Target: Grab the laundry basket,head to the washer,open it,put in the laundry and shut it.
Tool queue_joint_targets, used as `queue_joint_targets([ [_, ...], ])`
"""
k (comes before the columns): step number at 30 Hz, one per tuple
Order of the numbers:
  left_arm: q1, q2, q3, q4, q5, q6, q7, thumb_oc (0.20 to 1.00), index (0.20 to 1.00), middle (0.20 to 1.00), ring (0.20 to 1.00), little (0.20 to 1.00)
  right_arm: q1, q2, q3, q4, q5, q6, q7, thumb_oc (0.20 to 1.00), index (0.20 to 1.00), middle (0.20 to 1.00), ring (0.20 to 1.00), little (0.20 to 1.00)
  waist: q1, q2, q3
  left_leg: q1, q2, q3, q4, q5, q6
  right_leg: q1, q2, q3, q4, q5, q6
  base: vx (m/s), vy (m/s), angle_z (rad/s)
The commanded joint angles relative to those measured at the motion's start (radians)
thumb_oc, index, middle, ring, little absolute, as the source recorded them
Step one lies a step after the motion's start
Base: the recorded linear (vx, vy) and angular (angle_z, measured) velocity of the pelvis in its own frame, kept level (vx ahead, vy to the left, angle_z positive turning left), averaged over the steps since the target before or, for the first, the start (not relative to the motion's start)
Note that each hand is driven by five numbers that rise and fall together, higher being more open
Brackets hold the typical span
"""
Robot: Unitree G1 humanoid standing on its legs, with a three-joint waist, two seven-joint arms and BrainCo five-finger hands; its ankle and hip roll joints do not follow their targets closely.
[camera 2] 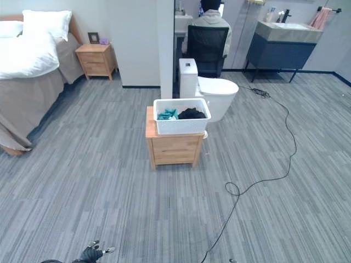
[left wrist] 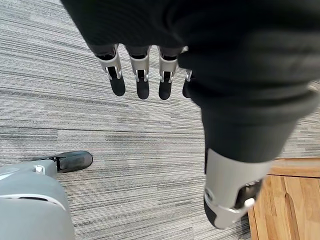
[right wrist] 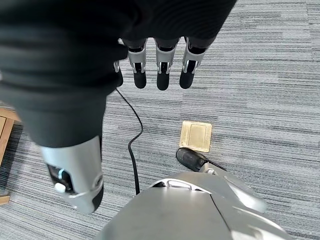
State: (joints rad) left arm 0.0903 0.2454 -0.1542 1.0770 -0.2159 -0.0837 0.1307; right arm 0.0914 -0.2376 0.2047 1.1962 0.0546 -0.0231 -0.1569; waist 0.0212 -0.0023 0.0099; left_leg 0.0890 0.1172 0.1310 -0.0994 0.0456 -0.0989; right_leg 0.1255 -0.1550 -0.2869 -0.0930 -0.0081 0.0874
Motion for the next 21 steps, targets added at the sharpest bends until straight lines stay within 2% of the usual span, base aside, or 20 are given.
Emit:
queue_joint_targets([
  [1, -0.078, 0.007, -0.006, 0.062, 0.025, -0.048, 0.003, 1.000, 1.000, 1.000, 1.000, 1.000, -0.047, -0.006, 0.006, 0.056, -0.014, -0.007, -0.008, 1.000, 1.000, 1.000, 1.000, 1.000, 0.005, -0.014, 0.019, 0.010, 0.012, -0.013, 0.012, -0.063, 0.025, 0.000, -0.025, 0.013, 0.006, -0.004, 0.052, 0.00, 0.000, 0.00],
  [21, -0.079, -0.001, -0.025, 0.069, 0.033, -0.046, -0.004, 1.000, 1.000, 1.000, 1.000, 1.000, -0.045, -0.018, -0.021, 0.110, -0.010, -0.003, -0.011, 1.000, 1.000, 1.000, 1.000, 1.000, -0.006, 0.000, 0.021, 0.009, 0.027, -0.010, 0.012, -0.057, 0.013, 0.002, -0.012, 0.012, 0.006, -0.015, 0.043, 0.00, -0.002, 0.00],
])
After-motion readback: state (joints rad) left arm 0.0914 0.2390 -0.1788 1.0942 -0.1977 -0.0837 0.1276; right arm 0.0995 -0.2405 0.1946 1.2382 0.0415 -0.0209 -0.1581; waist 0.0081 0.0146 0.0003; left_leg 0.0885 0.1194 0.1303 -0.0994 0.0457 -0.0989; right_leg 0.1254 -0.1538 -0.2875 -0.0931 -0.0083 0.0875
